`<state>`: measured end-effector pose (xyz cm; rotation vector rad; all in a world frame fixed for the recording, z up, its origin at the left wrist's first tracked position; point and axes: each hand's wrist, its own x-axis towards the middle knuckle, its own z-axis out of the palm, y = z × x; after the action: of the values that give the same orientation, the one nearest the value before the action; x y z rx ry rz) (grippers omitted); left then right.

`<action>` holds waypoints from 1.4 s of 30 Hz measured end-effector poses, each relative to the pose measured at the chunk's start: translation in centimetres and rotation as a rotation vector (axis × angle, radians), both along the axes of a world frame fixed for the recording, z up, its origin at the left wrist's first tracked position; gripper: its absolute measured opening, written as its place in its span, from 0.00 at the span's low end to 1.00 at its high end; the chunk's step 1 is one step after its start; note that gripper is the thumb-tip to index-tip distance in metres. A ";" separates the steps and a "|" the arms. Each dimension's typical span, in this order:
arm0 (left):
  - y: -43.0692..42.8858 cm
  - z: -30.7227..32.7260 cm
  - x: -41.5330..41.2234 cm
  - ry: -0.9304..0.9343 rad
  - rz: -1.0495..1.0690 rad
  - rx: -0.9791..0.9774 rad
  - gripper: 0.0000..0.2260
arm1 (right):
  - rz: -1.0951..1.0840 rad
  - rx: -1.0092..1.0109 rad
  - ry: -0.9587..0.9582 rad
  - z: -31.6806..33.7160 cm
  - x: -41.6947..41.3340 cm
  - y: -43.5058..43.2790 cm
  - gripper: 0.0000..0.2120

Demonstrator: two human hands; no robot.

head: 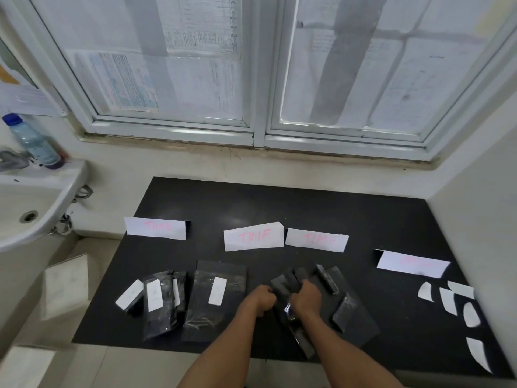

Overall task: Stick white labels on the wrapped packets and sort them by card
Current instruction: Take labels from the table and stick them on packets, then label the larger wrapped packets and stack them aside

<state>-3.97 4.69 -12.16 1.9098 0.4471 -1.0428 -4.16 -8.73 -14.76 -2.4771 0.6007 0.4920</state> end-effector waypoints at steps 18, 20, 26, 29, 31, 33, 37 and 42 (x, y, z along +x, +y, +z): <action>-12.8 2.1 2.1 -0.171 0.365 -0.158 0.04 | -0.463 0.681 -0.291 4.1 0.6 -12.9 0.11; -16.6 2.5 2.5 -0.140 0.336 -0.247 0.05 | -0.536 0.683 -0.320 4.5 0.0 -17.3 0.11; -26.8 3.0 2.2 -0.100 0.292 -0.323 0.12 | -0.622 0.590 -0.348 4.7 -2.7 -27.4 0.10; -32.0 2.5 1.6 -0.060 0.207 -0.314 0.10 | -0.721 0.517 -0.319 3.9 -4.3 -32.6 0.08; -34.3 1.9 1.4 -0.023 0.168 -0.310 0.10 | -0.775 0.455 -0.307 3.6 -5.5 -35.1 0.09; -37.2 0.8 1.2 0.010 0.115 -0.300 0.10 | -0.807 0.362 -0.282 3.1 -6.5 -38.2 0.10; -40.6 -0.8 1.1 0.074 0.035 -0.277 0.13 | -0.757 0.183 -0.166 1.9 -8.2 -42.9 0.12; -43.0 -1.4 1.3 0.115 0.023 -0.253 0.17 | -0.654 0.077 -0.044 -0.1 -9.1 -46.4 0.23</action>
<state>-2.66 -38.27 -13.53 1.6240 0.3810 -1.1415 -13.30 -55.17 -14.87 -2.0469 1.2761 0.1933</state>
